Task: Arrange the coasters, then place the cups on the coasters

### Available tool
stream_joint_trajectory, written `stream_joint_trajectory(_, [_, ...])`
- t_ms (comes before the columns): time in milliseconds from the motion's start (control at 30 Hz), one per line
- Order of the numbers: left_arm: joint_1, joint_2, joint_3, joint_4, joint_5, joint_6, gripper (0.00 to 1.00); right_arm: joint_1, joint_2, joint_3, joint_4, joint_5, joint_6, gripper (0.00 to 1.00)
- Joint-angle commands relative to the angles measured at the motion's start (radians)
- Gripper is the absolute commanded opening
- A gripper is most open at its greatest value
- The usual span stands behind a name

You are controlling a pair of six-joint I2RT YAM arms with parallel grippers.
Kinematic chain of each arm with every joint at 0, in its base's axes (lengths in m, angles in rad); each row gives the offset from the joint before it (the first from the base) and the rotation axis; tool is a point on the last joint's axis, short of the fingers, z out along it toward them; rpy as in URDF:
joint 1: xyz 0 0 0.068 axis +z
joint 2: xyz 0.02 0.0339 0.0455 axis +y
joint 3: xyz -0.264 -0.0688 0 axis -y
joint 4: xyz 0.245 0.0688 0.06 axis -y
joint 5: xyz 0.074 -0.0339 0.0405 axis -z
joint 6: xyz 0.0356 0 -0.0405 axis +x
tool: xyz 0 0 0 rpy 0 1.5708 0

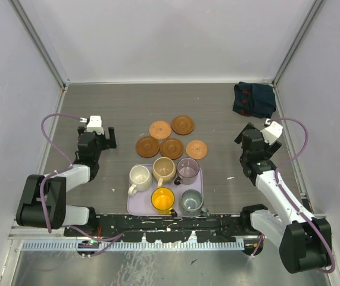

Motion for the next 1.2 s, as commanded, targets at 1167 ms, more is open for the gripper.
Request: stream_joint_trajectory(1167, [-0.117,-0.457,0.050,-0.315,0.102,-0.120,0.98,0.007,-0.244,-0.101,0.259,-0.099,-0.190,0.99])
